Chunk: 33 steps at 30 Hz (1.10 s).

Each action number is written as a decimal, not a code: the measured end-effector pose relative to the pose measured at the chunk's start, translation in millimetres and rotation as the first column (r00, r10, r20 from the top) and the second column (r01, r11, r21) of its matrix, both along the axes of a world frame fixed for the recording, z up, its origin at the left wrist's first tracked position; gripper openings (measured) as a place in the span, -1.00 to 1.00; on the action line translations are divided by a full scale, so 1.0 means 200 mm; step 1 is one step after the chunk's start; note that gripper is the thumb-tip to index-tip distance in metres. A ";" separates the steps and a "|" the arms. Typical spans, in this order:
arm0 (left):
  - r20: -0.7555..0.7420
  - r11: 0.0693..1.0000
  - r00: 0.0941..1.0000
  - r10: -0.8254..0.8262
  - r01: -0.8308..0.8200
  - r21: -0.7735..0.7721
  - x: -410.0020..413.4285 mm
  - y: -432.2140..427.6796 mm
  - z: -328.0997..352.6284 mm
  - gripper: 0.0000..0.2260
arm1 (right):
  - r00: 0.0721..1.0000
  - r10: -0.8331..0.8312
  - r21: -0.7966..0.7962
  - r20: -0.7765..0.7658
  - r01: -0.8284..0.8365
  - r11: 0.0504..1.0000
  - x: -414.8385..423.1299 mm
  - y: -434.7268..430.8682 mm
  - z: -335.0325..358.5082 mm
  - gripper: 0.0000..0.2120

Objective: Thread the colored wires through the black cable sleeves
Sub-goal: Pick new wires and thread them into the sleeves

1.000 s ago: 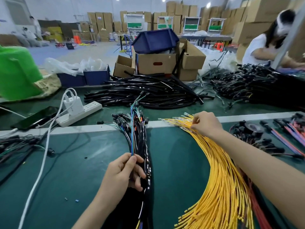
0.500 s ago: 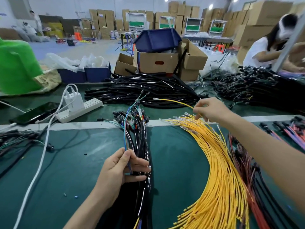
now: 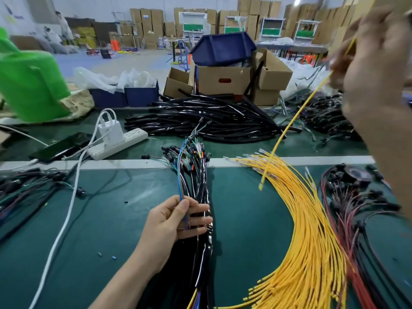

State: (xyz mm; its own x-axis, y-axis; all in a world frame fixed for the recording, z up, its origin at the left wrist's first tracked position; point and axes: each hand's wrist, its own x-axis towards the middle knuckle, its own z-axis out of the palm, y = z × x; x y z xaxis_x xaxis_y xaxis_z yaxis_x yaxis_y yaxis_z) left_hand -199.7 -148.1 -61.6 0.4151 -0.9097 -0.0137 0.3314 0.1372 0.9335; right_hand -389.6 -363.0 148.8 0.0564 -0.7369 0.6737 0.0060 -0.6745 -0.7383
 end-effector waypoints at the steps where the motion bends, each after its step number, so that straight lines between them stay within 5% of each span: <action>1: 0.000 1.000 1.000 0.000 0.000 0.005 0.00 0.00 0.00 -0.81 | 0.997 0.062 0.037 0.043 -0.064 0.997 0.04 0.04 -0.02 -0.77; 4: 0.011 0.999 1.000 -0.015 0.014 0.048 0.00 -0.01 0.00 -0.83 | 0.972 0.220 0.141 0.083 -0.230 0.963 0.18 0.16 -0.15 -0.80; 11: 0.000 0.982 0.992 -0.127 0.126 0.141 -0.03 0.00 0.05 -0.74 | 0.909 0.387 0.332 -0.157 -0.320 0.887 0.44 0.24 -0.49 -0.81; 14: -0.027 0.978 0.989 -0.143 0.145 0.152 -0.01 0.01 0.06 -0.72 | 0.902 0.427 0.369 -0.061 -0.377 0.849 0.49 0.21 -0.51 -0.76; 20: -0.133 0.978 0.982 -0.135 0.154 0.140 0.01 0.02 0.07 -0.77 | 0.933 0.346 0.392 0.097 -0.355 0.849 0.46 0.17 -0.60 -0.72; 33: -0.100 0.972 0.983 -0.154 0.169 0.165 0.04 0.02 0.03 -0.77 | 0.917 0.399 0.337 -0.018 -0.370 0.866 0.55 0.21 -0.63 -0.70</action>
